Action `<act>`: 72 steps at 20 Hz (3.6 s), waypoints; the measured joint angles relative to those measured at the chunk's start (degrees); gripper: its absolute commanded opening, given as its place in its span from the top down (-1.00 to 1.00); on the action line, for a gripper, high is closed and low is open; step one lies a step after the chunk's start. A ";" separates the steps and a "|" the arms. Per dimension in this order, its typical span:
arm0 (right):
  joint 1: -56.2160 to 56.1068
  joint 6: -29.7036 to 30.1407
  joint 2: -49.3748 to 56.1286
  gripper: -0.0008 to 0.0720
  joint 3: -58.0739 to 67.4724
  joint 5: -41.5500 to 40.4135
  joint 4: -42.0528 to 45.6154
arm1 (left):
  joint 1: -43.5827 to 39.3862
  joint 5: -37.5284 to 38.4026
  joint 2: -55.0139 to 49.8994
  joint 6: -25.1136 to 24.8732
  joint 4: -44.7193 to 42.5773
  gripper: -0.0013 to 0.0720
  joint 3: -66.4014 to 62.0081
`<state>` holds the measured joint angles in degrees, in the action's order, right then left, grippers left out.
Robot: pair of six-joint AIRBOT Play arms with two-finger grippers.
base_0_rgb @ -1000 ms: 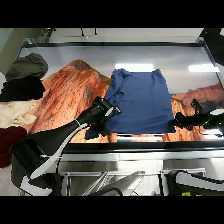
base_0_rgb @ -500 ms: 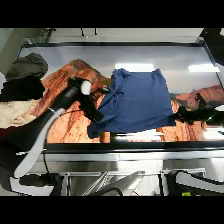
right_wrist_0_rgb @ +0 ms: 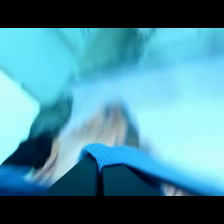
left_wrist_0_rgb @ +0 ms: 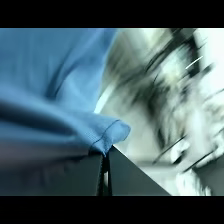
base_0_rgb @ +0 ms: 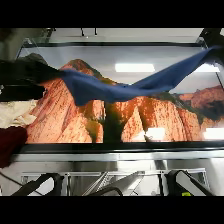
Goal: Fold the shirts.
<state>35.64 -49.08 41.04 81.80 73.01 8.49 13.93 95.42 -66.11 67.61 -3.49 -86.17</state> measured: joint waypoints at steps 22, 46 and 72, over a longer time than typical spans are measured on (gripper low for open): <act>-15.72 11.47 28.61 0.92 -6.54 -18.71 10.75 | -6.64 -41.92 -10.82 -2.51 -36.24 0.93 7.37; -15.04 7.69 55.76 0.88 8.28 -19.45 21.70 | -10.88 -28.33 -47.69 12.59 -51.93 0.92 -18.43; 5.57 -2.40 40.19 0.03 -17.90 6.60 33.35 | -13.94 -22.88 -11.54 16.76 -55.47 -0.85 41.20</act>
<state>41.21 -51.48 81.23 63.90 79.61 41.85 -0.01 72.53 -77.65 84.38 -58.96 -44.97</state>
